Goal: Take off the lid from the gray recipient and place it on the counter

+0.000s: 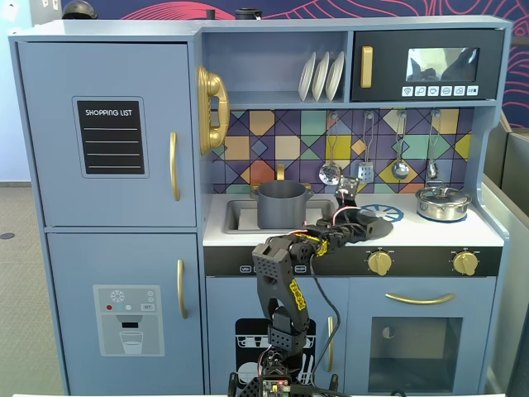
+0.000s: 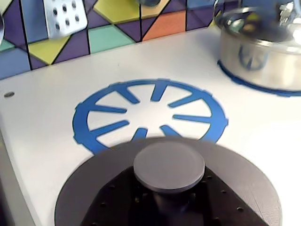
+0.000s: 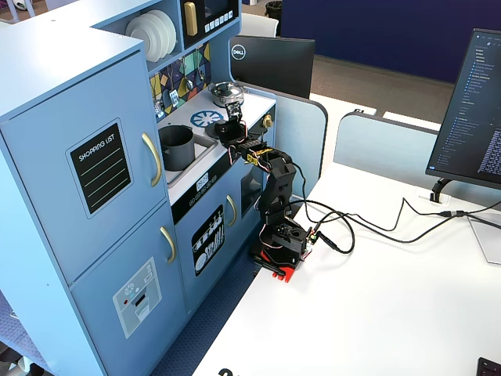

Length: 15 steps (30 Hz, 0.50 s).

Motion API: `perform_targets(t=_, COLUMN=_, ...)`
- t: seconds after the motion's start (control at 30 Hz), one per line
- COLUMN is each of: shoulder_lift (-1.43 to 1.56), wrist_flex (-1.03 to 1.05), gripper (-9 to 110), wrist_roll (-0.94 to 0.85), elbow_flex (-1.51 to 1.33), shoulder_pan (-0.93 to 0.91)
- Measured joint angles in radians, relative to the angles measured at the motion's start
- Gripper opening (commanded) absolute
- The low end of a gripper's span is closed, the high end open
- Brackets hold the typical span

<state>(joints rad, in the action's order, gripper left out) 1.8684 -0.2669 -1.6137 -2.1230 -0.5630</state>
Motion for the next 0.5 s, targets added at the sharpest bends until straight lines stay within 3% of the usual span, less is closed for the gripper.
perform_targets(t=0.1, shoulder_lift=-0.008, wrist_flex=-0.008, gripper=0, wrist_roll=0.000, elbow_flex=0.000, shoulder_pan=0.003)
perform_targets(t=0.3, shoulder_lift=-0.006, wrist_flex=-0.041, gripper=24, wrist_roll=0.012, elbow_flex=-0.040, shoulder_pan=-0.008)
perform_targets(t=0.5, shoulder_lift=0.000, wrist_flex=-0.046, gripper=27, wrist_roll=0.014, elbow_flex=-0.043, shoulder_pan=-0.043)
